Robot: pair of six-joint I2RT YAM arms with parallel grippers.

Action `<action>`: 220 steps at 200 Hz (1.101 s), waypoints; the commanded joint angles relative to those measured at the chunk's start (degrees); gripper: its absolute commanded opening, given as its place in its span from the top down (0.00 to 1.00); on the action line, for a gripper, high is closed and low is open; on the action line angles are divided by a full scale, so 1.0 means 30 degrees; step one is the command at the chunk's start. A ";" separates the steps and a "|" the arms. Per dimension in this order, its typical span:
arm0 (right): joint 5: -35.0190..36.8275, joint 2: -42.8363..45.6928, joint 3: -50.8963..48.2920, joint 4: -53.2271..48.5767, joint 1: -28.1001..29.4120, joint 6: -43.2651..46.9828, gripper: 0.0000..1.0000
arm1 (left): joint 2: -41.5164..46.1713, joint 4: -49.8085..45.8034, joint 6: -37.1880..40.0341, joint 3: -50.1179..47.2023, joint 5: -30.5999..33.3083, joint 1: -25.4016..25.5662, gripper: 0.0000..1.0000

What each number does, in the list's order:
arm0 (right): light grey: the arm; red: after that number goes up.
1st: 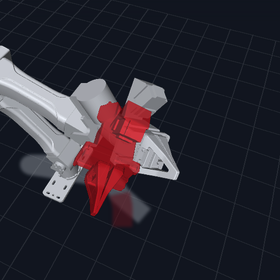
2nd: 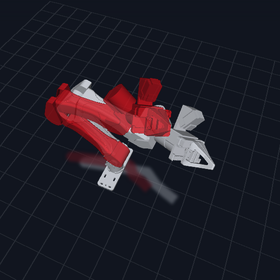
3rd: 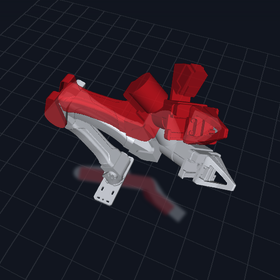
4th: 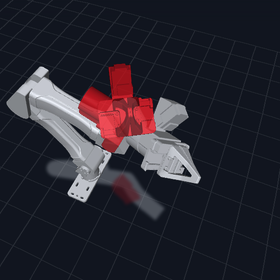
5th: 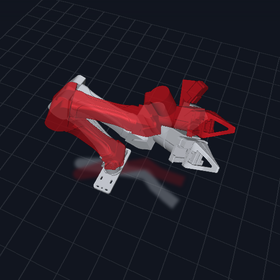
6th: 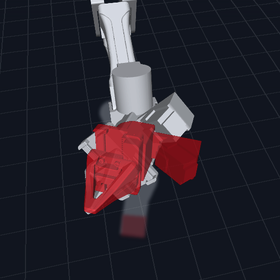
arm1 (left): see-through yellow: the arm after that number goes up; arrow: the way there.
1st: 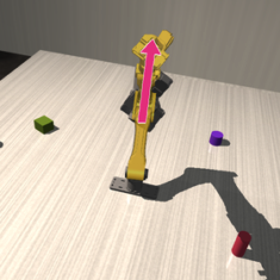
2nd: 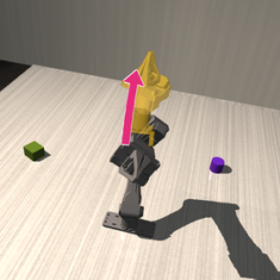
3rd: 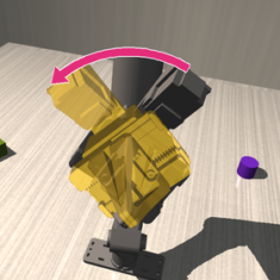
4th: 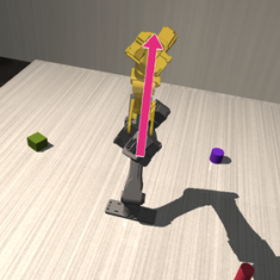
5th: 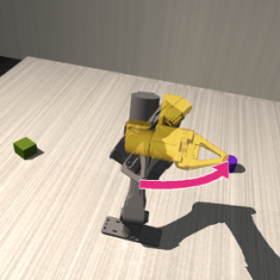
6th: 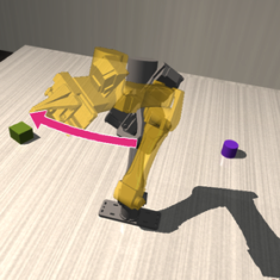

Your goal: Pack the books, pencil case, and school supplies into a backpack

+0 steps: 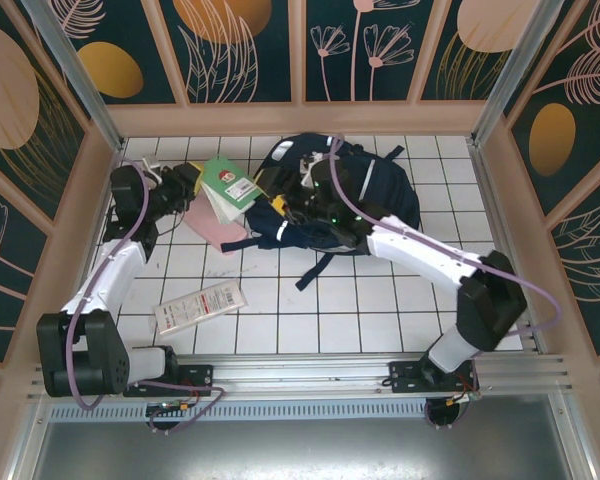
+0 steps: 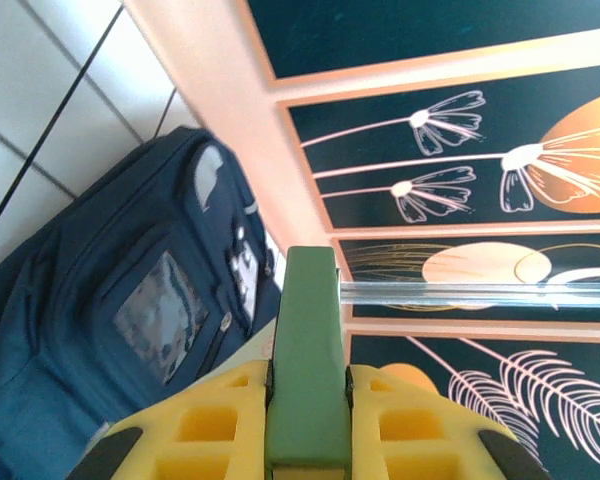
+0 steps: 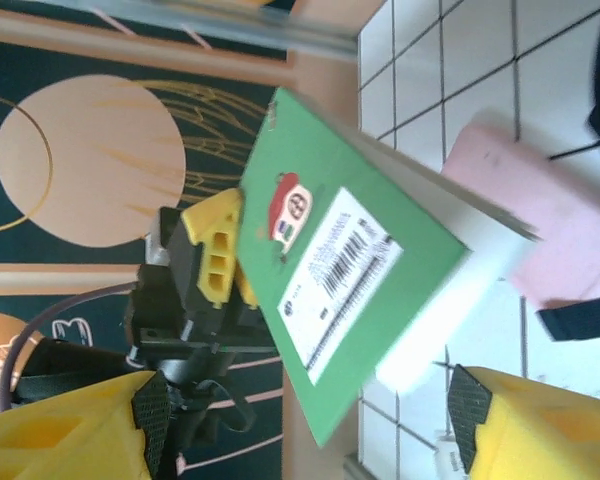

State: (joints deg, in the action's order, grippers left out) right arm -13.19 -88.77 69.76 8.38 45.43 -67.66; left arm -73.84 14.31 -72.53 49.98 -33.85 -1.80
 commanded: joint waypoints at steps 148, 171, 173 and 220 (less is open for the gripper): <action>-0.3894 -0.1732 -0.1269 0.8072 -0.0177 -0.1645 0.01 | 0.3728 0.2312 -0.3196 -0.0190 0.0295 0.0922 1.00; -0.3509 -0.2320 -0.2278 1.1459 0.0017 -0.3350 0.01 | 0.4159 0.2748 -0.4049 -0.0282 0.0588 0.0989 1.00; -0.3439 -0.2345 -0.2423 1.1821 0.0029 -0.3501 0.01 | 0.4186 0.2736 -0.4090 -0.0267 0.0632 0.1006 1.00; -0.2930 -0.3706 -0.2751 1.6915 0.0433 -0.4404 0.01 | 0.4458 0.2787 -0.4759 0.0059 0.0933 0.1447 1.00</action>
State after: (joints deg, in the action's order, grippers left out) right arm -22.00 -96.97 60.99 46.59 45.80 -77.69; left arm -62.26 17.39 -83.09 49.21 -31.83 1.72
